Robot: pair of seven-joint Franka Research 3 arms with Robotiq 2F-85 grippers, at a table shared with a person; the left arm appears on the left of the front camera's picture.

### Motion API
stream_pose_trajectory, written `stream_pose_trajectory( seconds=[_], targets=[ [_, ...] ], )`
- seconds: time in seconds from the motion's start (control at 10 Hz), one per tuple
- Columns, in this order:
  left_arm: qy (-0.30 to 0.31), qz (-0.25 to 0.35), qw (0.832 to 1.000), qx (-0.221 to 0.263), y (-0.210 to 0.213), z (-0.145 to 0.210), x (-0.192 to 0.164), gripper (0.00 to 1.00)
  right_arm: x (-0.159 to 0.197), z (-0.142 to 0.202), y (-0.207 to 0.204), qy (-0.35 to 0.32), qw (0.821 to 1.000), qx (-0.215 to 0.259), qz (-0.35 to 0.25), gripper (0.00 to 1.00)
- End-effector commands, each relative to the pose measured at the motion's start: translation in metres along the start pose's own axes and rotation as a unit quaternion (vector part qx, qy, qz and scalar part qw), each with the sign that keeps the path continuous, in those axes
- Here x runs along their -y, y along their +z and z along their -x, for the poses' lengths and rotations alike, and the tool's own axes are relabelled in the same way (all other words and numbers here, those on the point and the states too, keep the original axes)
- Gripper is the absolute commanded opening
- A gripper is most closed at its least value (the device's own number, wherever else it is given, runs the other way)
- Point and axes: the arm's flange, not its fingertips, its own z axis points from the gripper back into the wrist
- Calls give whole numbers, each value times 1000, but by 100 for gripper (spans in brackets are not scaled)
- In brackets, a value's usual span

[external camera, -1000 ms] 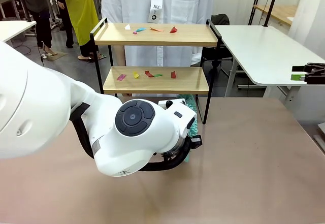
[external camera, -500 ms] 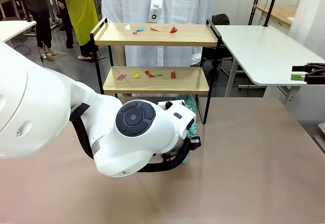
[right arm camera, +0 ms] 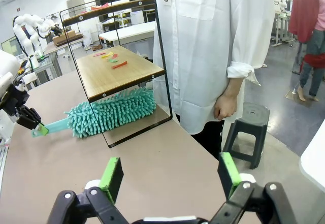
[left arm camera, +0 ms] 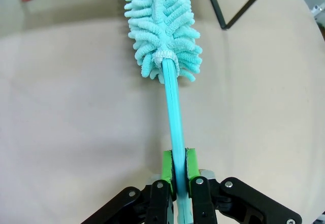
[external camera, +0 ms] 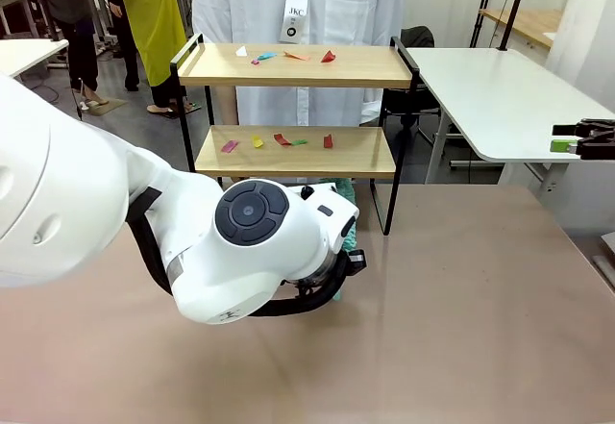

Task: Clean the shelf.
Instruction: Clean the specific section of the Shelf indicated by the human with the Duster.

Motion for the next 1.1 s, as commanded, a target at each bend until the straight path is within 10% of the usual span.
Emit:
stream_pose_trajectory(
  seconds=[0.0, 1.0],
  targets=[
    [-3, -14, 1000, 2, 10, -1, -13, 13, 0, -2, -2, 2, 1000, 0, 1, 100],
    [18, -76, 997, 1, 30, -14, -72, 13, 0, -2, -2, 2, 1000, 0, 1, 100]
  ],
)
